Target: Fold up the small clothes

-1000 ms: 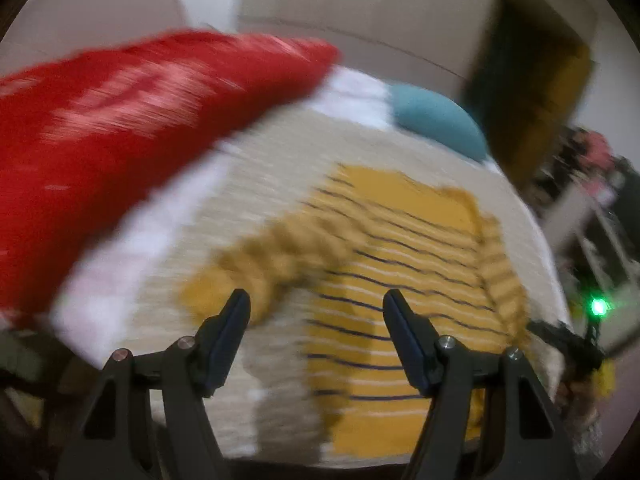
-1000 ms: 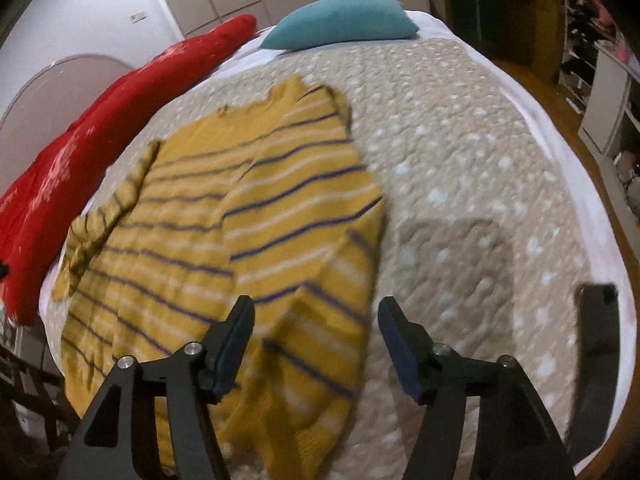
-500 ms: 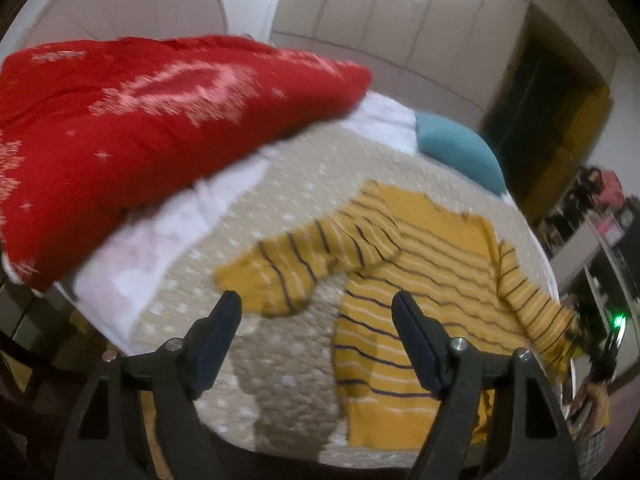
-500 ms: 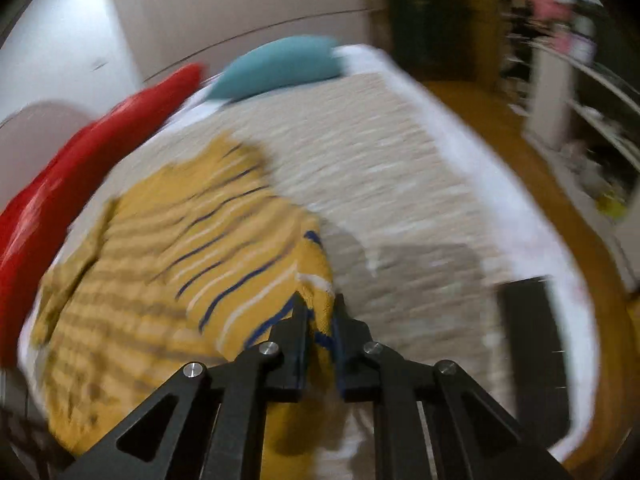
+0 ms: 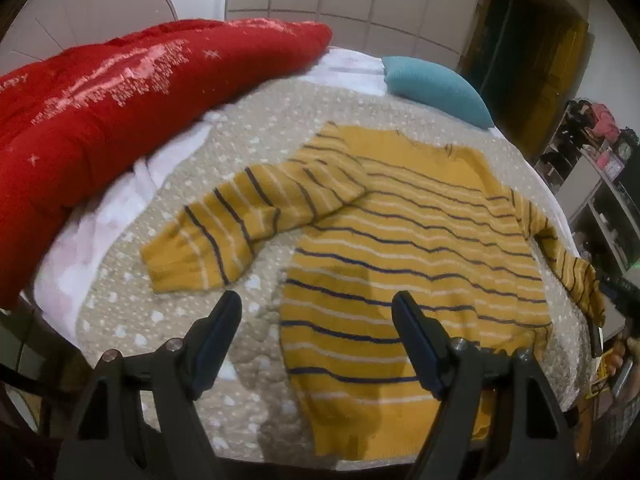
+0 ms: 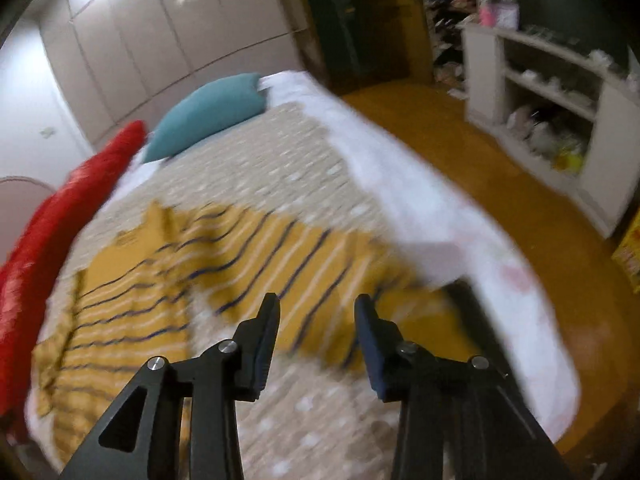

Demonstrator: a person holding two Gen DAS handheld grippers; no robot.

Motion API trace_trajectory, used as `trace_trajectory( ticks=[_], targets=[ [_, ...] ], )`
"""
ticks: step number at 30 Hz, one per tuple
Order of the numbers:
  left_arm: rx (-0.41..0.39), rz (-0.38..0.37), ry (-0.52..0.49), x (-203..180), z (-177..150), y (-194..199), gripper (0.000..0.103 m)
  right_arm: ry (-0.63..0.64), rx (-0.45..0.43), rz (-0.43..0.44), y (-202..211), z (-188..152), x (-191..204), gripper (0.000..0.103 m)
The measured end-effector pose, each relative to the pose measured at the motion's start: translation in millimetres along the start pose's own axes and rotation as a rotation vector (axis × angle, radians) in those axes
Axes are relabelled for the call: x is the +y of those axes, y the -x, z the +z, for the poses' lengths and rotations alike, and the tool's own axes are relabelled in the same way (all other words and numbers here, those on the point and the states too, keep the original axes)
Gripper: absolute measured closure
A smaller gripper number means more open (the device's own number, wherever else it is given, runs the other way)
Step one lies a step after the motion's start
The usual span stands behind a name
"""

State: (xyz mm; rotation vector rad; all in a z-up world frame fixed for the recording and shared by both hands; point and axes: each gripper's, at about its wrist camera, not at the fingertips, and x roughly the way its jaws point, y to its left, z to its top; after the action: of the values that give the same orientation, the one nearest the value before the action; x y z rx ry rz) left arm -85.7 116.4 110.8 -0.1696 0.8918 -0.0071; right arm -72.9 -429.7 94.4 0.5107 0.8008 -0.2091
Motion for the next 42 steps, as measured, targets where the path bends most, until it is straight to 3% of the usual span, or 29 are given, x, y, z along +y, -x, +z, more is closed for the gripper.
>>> trace_trajectory(
  ticks=[3,10,13,19,22,25,26,27,28,29,31,33,37,39,40,42],
  targets=[
    [0.035,0.011,-0.001,-1.9,-4.9,-14.3,0.027,-0.017,0.055,0.074,-8.7,-24.5,10.1,0.052],
    [0.057,0.082,0.003,10.4,-6.3,-40.3,0.026,0.034,0.15,0.149,-30.9,-70.7,51.1,0.052],
    [0.033,0.105,0.057,37.1,6.5,-57.0,0.026,0.107,0.156,0.153,-35.5,-76.7,78.2,0.052],
    [-0.071,0.258,0.155,102.7,32.2,-83.1,0.026,0.188,0.175,0.165,-39.5,-90.4,114.1,0.051],
    [-0.103,0.215,0.062,106.9,41.8,-94.2,0.016,0.216,0.192,0.153,-42.5,-97.8,124.3,0.049],
    [-0.016,0.155,-0.024,106.4,48.9,-123.3,0.015,0.235,0.215,0.142,-47.6,-102.0,130.2,0.049],
    [0.029,0.136,-0.027,108.8,50.2,-134.1,0.026,0.238,0.22,0.137,-49.6,-103.5,133.5,0.049],
    [0.06,0.122,-0.018,112.0,51.7,-141.2,0.06,0.241,0.223,0.132,-49.7,-104.4,135.1,0.049],
    [0.077,0.121,0.0,118.6,53.0,-144.1,0.069,0.252,0.223,0.118,-50.6,-105.9,139.7,0.049],
    [0.073,0.108,0.011,124.0,55.7,-141.0,0.096,0.266,0.221,0.105,-50.4,-106.4,143.7,0.049],
    [0.051,0.165,0.058,143.6,66.4,-128.4,0.1,0.292,0.216,0.089,-48.7,-105.9,150.0,0.049],
    [0.016,0.23,0.107,167.9,77.7,-114.4,0.1,0.321,0.207,0.073,-46.7,-104.0,156.9,0.049],
    [-0.024,0.482,0.197,225.3,100.7,-93.7,0.099,0.352,0.196,0.051,-49.1,-100.4,168.0,0.049],
    [-0.026,0.493,0.236,243.9,103.4,-83.1,0.097,0.353,0.202,0.057,-53.3,-100.0,174.2,0.049],
    [-0.045,0.484,0.258,251.0,101.6,-74.2,0.093,0.353,0.205,0.063,-54.6,-100.5,176.7,0.049],
    [-0.09,0.414,0.312,260.7,91.2,-52.7,0.061,0.361,0.204,0.077,-55.2,-103.4,184.5,0.049]
  ],
)
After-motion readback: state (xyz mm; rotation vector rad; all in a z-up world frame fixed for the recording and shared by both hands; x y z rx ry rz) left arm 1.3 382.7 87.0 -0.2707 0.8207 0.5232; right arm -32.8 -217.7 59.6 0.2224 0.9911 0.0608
